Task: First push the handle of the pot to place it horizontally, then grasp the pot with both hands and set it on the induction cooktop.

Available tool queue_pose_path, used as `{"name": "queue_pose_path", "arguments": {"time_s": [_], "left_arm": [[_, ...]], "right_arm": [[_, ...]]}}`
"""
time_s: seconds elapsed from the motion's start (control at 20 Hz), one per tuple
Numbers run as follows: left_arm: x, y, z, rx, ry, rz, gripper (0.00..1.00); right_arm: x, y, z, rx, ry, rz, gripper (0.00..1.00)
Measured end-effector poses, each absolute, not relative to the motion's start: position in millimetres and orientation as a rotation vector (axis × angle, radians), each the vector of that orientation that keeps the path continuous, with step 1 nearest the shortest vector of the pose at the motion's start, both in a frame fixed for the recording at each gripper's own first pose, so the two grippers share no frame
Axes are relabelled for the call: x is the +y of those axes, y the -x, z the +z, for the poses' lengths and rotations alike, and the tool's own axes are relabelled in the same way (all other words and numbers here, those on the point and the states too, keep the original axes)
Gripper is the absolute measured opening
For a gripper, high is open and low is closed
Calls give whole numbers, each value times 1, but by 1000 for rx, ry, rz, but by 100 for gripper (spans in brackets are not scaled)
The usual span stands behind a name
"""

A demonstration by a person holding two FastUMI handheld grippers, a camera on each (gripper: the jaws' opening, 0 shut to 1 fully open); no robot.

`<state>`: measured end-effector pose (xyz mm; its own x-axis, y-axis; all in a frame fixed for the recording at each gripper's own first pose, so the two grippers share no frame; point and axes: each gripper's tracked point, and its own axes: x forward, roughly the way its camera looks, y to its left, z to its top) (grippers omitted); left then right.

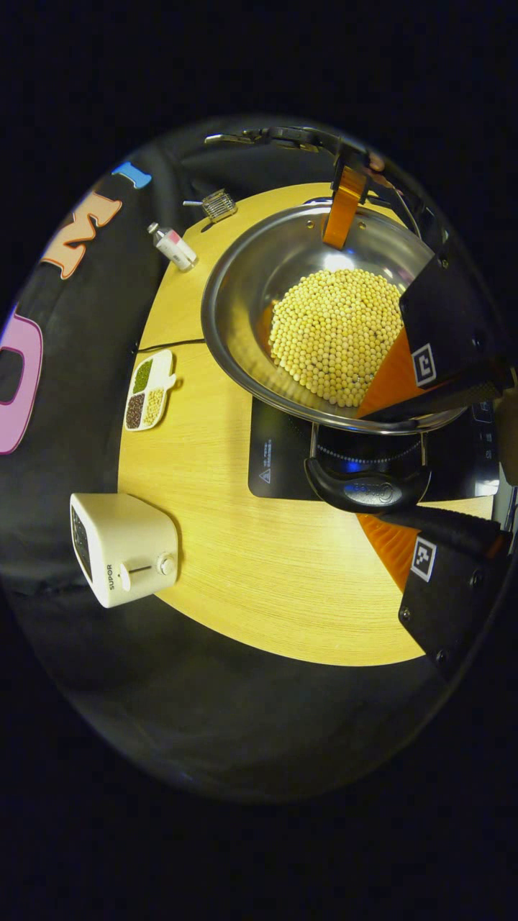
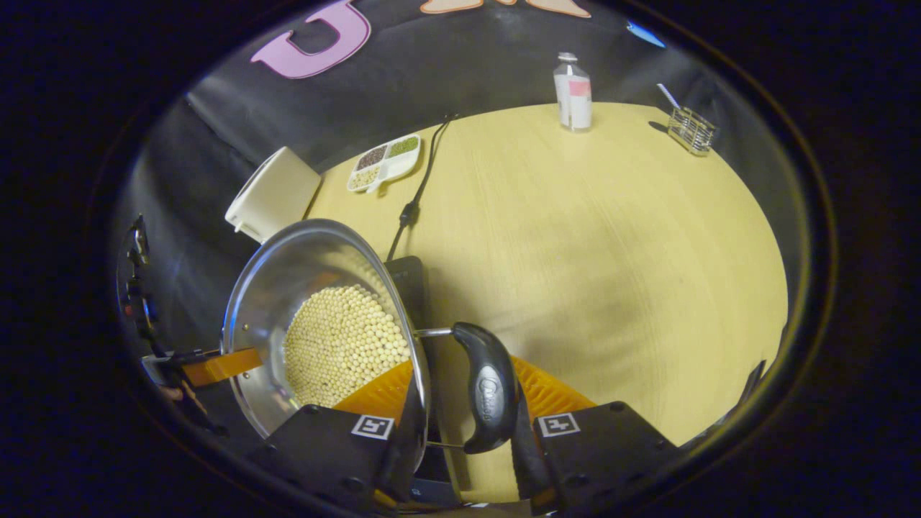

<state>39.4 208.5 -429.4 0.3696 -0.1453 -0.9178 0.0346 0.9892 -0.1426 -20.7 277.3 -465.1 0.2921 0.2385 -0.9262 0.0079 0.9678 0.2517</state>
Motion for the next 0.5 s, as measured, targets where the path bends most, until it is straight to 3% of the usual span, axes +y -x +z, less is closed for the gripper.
{"name": "queue_pose_path", "arguments": {"time_s": [0.05,0.25,0.3,0.5], "left_arm": [[212,-40,-430,1190,107,-113,61],[219,-43,-433,1193,109,-107,61],[221,-44,-434,1193,111,-107,61],[222,-43,-434,1198,126,-103,63]], "right_arm": [[281,21,-466,1270,-222,157,58],[289,18,-471,1282,-222,165,53],[290,16,-471,1280,-219,169,58],[293,16,-469,1285,-211,171,58]]}}
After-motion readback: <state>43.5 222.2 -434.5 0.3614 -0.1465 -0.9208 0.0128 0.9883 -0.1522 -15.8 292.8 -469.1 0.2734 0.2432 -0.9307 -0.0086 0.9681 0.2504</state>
